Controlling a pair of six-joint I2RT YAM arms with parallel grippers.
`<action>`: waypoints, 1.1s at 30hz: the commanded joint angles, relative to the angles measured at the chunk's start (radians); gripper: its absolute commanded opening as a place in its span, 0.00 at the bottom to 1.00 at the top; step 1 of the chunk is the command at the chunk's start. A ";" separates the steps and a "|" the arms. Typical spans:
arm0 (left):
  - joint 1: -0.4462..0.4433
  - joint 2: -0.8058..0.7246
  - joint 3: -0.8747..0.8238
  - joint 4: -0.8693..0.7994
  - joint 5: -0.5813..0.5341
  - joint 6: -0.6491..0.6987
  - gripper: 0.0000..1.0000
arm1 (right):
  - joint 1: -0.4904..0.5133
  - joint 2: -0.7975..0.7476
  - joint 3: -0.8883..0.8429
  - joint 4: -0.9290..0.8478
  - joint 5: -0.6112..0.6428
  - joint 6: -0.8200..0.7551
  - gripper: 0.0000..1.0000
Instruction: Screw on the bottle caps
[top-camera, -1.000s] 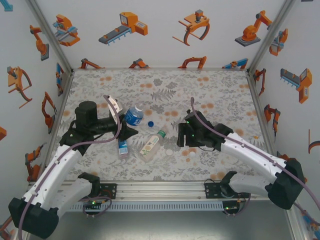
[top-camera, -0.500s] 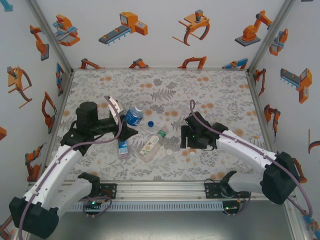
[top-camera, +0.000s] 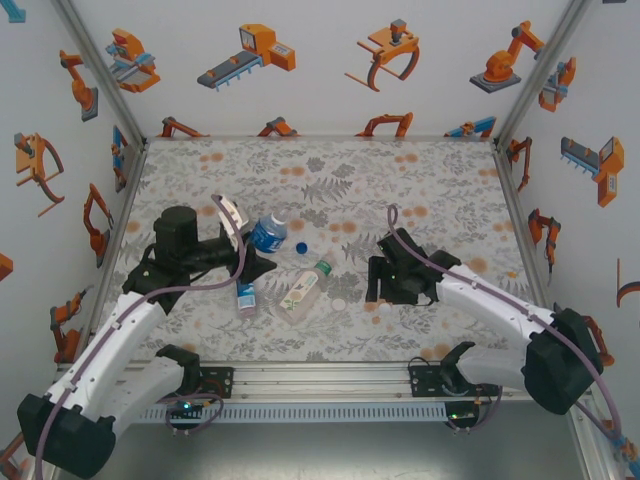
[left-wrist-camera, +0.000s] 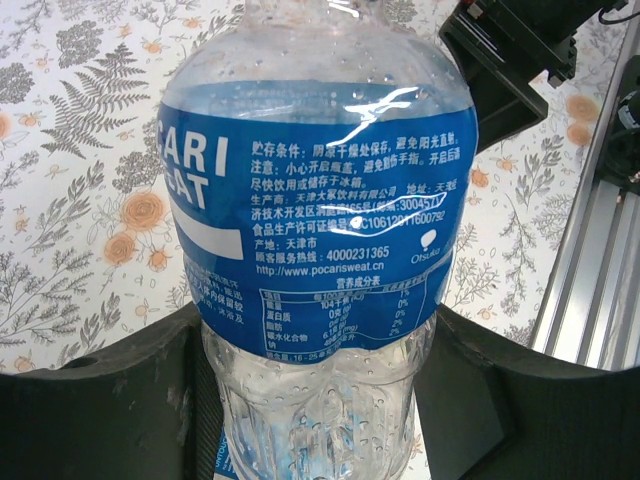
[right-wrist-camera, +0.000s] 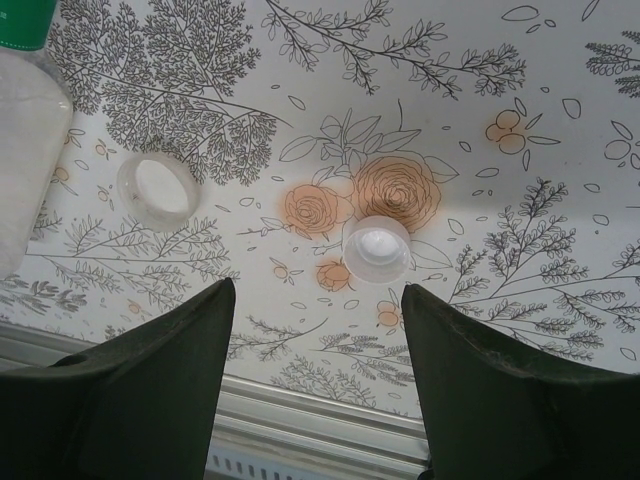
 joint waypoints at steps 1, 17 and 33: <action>-0.011 -0.022 -0.007 0.026 -0.007 0.007 0.00 | -0.004 -0.004 -0.011 -0.002 0.009 0.016 0.62; -0.038 -0.056 0.006 0.007 -0.012 0.015 0.00 | -0.005 0.046 -0.036 0.024 0.034 0.016 0.55; -0.037 -0.055 0.012 0.008 -0.008 0.014 0.00 | -0.004 0.053 -0.076 0.086 0.024 0.044 0.51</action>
